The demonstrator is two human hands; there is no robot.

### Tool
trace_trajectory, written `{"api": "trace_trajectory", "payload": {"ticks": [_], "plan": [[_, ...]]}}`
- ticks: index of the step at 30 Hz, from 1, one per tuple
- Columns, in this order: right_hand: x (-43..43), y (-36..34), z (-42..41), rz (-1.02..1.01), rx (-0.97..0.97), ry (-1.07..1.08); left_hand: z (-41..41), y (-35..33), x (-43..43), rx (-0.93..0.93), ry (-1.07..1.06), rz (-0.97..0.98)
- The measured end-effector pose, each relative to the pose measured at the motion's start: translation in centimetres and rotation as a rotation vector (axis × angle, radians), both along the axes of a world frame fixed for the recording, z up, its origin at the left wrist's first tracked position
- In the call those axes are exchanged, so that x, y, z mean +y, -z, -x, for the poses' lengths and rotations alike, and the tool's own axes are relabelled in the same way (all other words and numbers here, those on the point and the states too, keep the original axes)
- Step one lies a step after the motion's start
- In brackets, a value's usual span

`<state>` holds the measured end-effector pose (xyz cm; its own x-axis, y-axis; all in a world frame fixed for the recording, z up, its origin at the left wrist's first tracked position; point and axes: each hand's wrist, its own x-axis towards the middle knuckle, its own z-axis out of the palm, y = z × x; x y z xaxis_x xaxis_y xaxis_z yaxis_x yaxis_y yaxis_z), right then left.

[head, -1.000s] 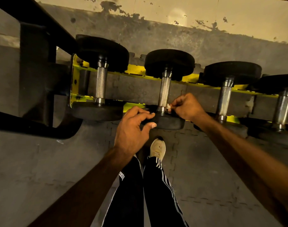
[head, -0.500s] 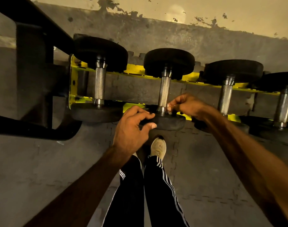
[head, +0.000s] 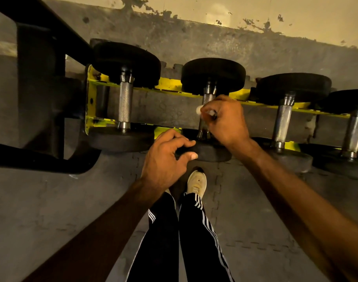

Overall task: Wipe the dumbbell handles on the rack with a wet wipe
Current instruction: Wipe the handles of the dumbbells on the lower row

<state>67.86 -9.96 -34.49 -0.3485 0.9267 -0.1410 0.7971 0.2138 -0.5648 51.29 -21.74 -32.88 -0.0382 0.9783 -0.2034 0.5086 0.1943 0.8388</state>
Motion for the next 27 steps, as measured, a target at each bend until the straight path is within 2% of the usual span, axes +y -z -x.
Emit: {"api": "trace_trajectory", "payload": {"ticks": [2, 3, 4, 7, 8, 10, 12, 13, 14, 16, 18, 21, 23, 24, 27], "plan": [[0.1, -0.5, -0.3, 0.147, -0.1, -0.338, 0.1, 0.0, 0.1, -0.006, 0.008, -0.002], [0.4, -0.8, -0.7, 0.197, -0.11, -0.456, 0.1, 0.0, 0.1, -0.008, 0.01, -0.008], [0.8, -1.0, -1.0, 0.206, -0.081, -0.479, 0.1, 0.1, 0.2, -0.01, 0.008, -0.013], [1.4, -0.9, -1.9, 0.065, 0.075, -0.187, 0.1, 0.2, 0.0, -0.022, -0.002, -0.012], [1.2, -0.7, -2.0, 0.029, 0.091, -0.15, 0.1, 0.2, 0.0, -0.022, -0.005, -0.011], [0.6, -0.1, -2.1, 0.045, 0.038, -0.311, 0.0, 0.2, 0.0, -0.02, -0.006, -0.014], [0.6, -0.5, -2.0, 0.174, -0.064, -0.546, 0.1, 0.4, 0.0, -0.02, -0.009, -0.027], [0.9, -0.8, -1.7, 0.214, -0.124, -0.596, 0.1, 0.5, -0.1, -0.02, -0.014, -0.032], [1.4, -1.1, -1.2, 0.182, -0.174, -0.592, 0.0, 0.5, -0.1, -0.022, -0.019, -0.035], [2.2, -1.4, 0.3, 0.009, -0.283, -0.445, -0.2, 0.6, -0.2, -0.024, -0.028, -0.033], [2.5, -1.8, 2.2, -0.051, -0.473, -0.349, -0.2, 0.5, -0.2, -0.021, -0.026, -0.032], [2.1, -2.8, 4.7, 0.062, -0.688, -0.667, -0.1, 0.6, 0.1, -0.018, -0.014, -0.04], [2.6, -4.0, 5.3, 0.146, -0.725, -0.784, 0.1, 0.6, 0.1, -0.024, -0.012, -0.03], [3.2, -4.2, 5.3, 0.14, -0.727, -0.766, 0.0, 0.6, 0.1, -0.029, -0.012, -0.023], [4.5, -4.0, 4.6, 0.018, -0.707, -0.556, -0.1, 0.5, -0.2, -0.039, -0.028, -0.007]]}}
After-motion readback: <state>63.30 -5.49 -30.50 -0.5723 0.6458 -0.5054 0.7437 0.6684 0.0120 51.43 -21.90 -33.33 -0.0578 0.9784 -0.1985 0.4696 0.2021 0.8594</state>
